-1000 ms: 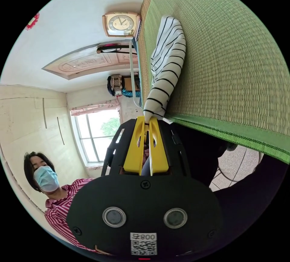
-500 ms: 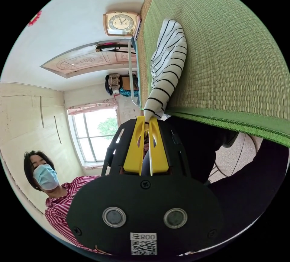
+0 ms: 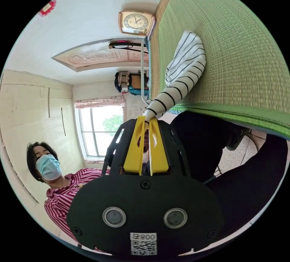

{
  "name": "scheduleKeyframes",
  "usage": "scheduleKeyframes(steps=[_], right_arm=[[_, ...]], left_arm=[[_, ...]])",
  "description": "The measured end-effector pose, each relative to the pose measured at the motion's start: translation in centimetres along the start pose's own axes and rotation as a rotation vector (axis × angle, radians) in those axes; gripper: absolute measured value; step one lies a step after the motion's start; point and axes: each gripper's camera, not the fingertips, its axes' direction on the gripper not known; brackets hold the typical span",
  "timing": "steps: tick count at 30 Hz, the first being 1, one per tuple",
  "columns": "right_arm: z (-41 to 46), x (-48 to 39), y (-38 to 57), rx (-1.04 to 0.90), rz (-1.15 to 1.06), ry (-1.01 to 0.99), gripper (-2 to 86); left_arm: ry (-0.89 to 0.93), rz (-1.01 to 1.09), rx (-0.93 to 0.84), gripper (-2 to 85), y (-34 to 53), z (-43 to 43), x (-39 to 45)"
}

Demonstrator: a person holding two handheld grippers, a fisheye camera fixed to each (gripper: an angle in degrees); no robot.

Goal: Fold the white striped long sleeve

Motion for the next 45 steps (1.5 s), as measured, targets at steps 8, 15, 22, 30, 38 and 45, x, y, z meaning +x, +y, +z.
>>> scheduleKeyframes(steps=[8, 15, 22, 30, 38, 45], right_arm=[[-2.8, -3.9, 1.9, 0.027, -0.122, -0.02, 1.3], [-6.4, -7.6, 4.5, 0.094, -0.246, -0.046, 1.1], [-10.1, -9.8, 7.9, 0.172, -0.343, -0.07, 1.2], [-15.1, -10.8, 13.5, 0.28, -0.434, -0.089, 1.3], [-18.7, -9.9, 18.3, 0.37, -0.48, -0.079, 1.4], [-20.9, -7.2, 22.1, 0.442, -0.479, -0.079, 1.3]], left_arm=[[0.056, 0.111, -0.066, 3.0, 4.3, 0.3, 1.5], [0.138, 0.198, -0.134, 2.8, 8.4, 1.7, 2.9], [0.221, 0.248, -0.214, 2.8, 12.7, 4.6, 3.9], [0.279, 0.268, -0.324, 2.8, 17.2, 9.4, 4.6], [0.314, 0.254, -0.419, 2.8, 21.3, 15.3, 4.8], [0.319, 0.231, -0.494, 2.8, 24.5, 21.2, 5.3]])
